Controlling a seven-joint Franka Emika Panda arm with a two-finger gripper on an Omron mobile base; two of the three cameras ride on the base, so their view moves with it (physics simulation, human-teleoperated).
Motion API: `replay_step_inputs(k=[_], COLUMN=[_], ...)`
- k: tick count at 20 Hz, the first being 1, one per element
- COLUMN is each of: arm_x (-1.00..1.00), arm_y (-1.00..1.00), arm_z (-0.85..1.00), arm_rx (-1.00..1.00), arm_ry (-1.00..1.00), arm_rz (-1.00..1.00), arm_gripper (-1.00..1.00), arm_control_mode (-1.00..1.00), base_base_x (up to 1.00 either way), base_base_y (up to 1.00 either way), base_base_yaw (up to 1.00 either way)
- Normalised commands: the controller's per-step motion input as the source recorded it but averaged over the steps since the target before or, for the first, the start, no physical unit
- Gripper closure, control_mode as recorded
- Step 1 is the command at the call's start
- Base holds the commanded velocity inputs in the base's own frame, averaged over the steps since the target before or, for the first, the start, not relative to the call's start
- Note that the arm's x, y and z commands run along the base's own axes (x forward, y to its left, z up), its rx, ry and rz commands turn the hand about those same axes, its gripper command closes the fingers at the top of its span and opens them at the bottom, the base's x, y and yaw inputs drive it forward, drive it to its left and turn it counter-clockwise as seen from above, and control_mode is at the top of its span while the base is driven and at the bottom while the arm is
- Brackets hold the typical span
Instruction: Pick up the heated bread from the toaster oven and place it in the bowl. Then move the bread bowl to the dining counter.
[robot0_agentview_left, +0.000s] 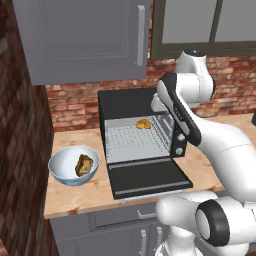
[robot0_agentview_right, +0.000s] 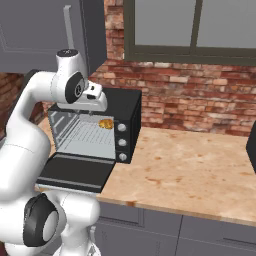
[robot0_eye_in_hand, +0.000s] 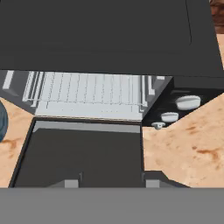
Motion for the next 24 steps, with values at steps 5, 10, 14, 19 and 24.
replay_step_inputs(k=[5,10,14,19,24], arm_x=[-0.18,-0.26,-0.03,0.05,0.11], arm_y=[0.0,0.14,0.3,0.37,0.24], arm_z=[0.0,-0.29,-0.64,-0.54,-0.39], arm_rx=[0.0,0.0,0.0,0.0,0.0], arm_ry=[-0.1,-0.15,-0.16,-0.11,-0.09], arm_rz=[0.0,0.0,-0.01,-0.03,-0.03], arm_gripper=[-1.0,-1.0,-1.0,-1.0,-1.0], arm_control_mode=[-1.0,-1.0,-1.0,-1.0,-1.0], base_base_x=[0.0,0.0,0.0,0.0,0.0], base_base_y=[0.0,0.0,0.0,0.0,0.0], base_base_yaw=[0.0,0.0,0.0,0.0,0.0])
